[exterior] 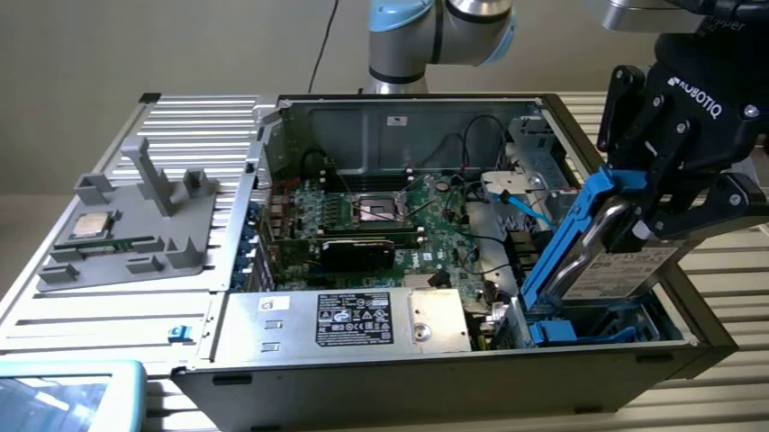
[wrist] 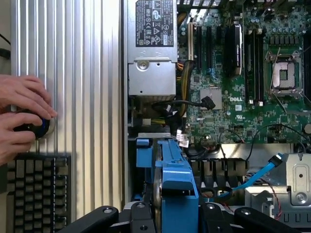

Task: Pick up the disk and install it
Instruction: 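Insert the disk into the insertion slot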

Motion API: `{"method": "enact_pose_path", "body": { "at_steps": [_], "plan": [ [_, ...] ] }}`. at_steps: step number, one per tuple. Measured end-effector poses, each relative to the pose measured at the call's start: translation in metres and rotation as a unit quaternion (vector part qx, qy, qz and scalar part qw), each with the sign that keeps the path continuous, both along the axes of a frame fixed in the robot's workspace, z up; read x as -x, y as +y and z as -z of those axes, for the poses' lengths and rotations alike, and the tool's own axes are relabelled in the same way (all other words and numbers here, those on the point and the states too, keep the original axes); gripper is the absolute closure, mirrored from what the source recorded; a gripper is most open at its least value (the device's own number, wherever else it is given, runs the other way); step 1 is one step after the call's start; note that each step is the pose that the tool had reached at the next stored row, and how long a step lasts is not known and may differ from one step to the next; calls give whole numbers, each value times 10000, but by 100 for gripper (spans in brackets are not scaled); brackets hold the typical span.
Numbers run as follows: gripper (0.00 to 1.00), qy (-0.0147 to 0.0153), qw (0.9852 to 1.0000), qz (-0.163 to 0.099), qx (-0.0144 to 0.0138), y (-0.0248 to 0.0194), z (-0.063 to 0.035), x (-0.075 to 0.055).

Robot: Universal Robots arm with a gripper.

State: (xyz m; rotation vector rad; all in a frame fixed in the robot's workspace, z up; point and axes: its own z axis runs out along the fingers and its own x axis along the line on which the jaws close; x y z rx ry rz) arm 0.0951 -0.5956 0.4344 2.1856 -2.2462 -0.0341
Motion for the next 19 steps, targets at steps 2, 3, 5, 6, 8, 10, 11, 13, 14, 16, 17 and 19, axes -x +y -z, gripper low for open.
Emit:
{"method": "enact_pose_path", "body": {
  "at_steps": [2, 3, 5, 6, 8, 10, 11, 13, 14, 16, 17, 19],
  "plan": [
    [63, -6, 10000, 0, 0, 0, 14, 0],
    [63, -10, 10000, 0, 0, 0, 21, 0],
    [63, -18, 10000, 0, 0, 0, 34, 0],
    [63, -19, 10000, 0, 0, 0, 39, 0],
    [63, -20, 10000, 0, 1, 0, 48, 1],
    [63, -23, 10000, 1, 1, 0, 62, 2],
    [63, -24, 10000, 1, 2, 0, 68, 2],
    [63, -27, 10000, 1, -5, -1, 87, 2],
    [63, -27, 10000, 0, -4, -1, 90, 1],
    [63, -26, 10000, 0, 0, -2, 92, 1],
    [63, -26, 10000, 0, 0, -2, 94, 1],
    [63, -27, 10000, 0, 1, -2, 96, 1]
  ]
}}
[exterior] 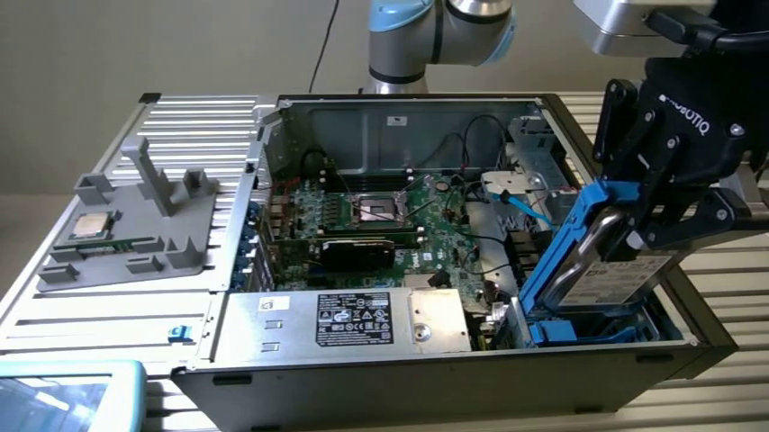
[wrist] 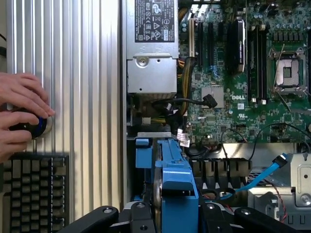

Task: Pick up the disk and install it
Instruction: 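Insert the disk into the insertion slot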

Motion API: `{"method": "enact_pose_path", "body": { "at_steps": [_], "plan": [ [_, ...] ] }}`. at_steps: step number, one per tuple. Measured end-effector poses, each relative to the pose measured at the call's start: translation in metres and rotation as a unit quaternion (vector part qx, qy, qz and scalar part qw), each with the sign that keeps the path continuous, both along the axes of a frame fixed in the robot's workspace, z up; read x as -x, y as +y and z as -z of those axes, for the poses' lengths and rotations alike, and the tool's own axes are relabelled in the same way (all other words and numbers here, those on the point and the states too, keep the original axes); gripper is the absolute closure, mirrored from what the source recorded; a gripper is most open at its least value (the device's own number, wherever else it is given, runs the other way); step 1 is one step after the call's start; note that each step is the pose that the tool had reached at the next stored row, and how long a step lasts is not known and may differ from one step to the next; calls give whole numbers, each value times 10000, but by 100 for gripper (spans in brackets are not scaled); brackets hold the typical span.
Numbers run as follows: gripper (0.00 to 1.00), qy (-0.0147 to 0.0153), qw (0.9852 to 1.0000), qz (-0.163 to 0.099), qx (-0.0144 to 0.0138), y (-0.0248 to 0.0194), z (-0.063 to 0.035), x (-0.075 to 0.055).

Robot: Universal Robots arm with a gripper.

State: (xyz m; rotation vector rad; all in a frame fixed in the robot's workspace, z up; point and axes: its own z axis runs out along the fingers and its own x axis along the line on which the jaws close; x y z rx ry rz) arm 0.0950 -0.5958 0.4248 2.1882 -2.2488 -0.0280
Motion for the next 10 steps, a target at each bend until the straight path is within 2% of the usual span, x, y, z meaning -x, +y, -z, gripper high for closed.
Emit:
{"method": "enact_pose_path", "body": {
  "at_steps": [10],
  "plan": [
    [63, -4, 10000, 0, -1, -2, 15, 5]
  ]
}}
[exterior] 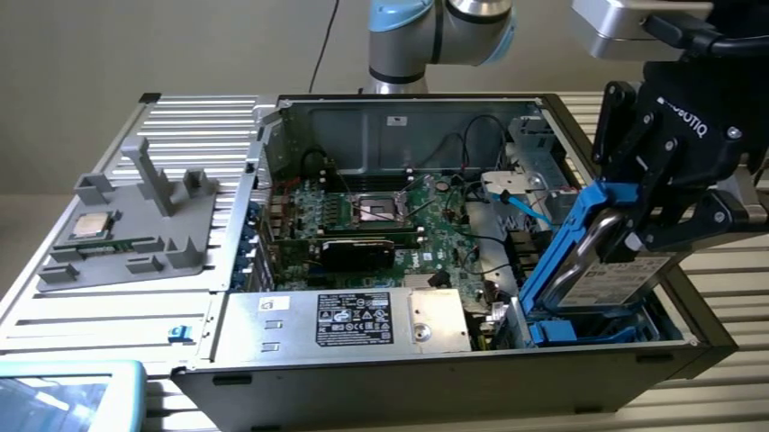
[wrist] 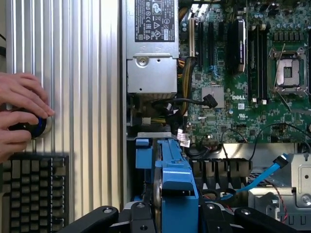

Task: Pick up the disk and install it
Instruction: 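Insert the disk into the insertion slot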

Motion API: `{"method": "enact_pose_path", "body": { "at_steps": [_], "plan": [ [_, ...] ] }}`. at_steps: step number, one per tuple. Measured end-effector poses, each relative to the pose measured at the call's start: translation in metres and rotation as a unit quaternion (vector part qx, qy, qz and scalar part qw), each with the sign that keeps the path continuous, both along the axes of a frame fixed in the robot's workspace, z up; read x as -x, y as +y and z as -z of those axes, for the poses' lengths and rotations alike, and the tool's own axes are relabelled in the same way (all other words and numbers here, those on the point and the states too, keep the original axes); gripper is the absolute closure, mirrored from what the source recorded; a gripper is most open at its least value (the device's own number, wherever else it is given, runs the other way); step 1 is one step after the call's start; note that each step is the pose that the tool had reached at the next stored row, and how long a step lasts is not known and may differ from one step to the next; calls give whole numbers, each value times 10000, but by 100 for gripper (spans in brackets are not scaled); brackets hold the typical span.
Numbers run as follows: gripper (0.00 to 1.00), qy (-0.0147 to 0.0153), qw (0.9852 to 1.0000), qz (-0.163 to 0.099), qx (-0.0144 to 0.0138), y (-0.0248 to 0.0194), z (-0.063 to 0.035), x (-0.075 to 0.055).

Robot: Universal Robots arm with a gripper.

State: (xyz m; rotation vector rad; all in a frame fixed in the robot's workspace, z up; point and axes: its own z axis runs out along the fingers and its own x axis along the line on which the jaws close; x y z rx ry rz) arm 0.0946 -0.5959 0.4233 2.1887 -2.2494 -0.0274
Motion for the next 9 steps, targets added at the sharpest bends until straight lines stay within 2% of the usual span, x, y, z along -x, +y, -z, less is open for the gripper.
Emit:
{"method": "enact_pose_path", "body": {
  "at_steps": [6, 9],
  "plan": [
    [63, -7, 10000, 0, -1, 0, 2, 10],
    [63, -29, 10000, 1, -1, 0, 0, 19]
  ]
}}
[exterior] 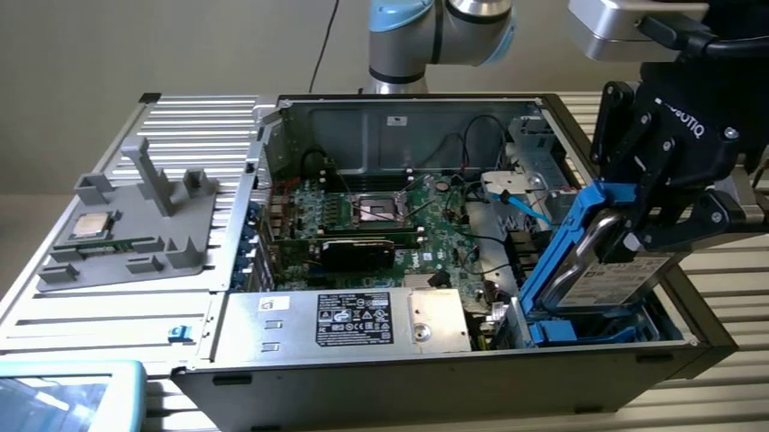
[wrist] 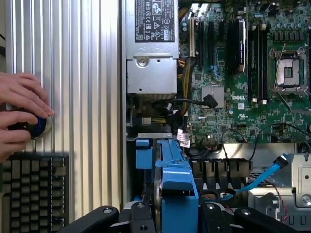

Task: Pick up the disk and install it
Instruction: 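Insert the disk into the insertion slot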

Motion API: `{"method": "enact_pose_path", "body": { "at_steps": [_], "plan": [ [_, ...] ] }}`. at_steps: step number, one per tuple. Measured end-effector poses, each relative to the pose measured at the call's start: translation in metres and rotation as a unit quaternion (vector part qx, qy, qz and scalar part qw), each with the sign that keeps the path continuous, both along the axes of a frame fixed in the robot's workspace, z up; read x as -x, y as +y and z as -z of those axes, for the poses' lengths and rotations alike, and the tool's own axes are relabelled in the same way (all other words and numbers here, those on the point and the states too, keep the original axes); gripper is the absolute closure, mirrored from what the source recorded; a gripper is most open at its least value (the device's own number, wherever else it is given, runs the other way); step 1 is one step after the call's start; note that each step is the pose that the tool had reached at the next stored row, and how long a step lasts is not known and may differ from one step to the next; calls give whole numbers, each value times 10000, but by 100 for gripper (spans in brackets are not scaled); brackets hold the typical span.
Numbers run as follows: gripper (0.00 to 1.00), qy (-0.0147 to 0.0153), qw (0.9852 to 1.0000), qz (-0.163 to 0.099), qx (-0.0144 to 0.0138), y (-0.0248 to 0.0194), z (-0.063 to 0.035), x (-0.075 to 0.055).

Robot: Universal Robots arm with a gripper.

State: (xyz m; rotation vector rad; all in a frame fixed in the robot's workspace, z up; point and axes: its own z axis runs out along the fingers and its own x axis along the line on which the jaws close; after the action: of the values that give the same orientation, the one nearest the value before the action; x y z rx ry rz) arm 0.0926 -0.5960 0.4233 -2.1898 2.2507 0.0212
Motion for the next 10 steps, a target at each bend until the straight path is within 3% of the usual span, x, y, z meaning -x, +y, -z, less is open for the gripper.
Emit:
{"method": "enact_pose_path", "body": {
  "at_steps": [6, 10],
  "plan": [
    [63, -77, 10000, -1, 0, 0, -1, 41],
    [63, -99, 10000, -1, 1, 1, -2, 49]
  ]
}}
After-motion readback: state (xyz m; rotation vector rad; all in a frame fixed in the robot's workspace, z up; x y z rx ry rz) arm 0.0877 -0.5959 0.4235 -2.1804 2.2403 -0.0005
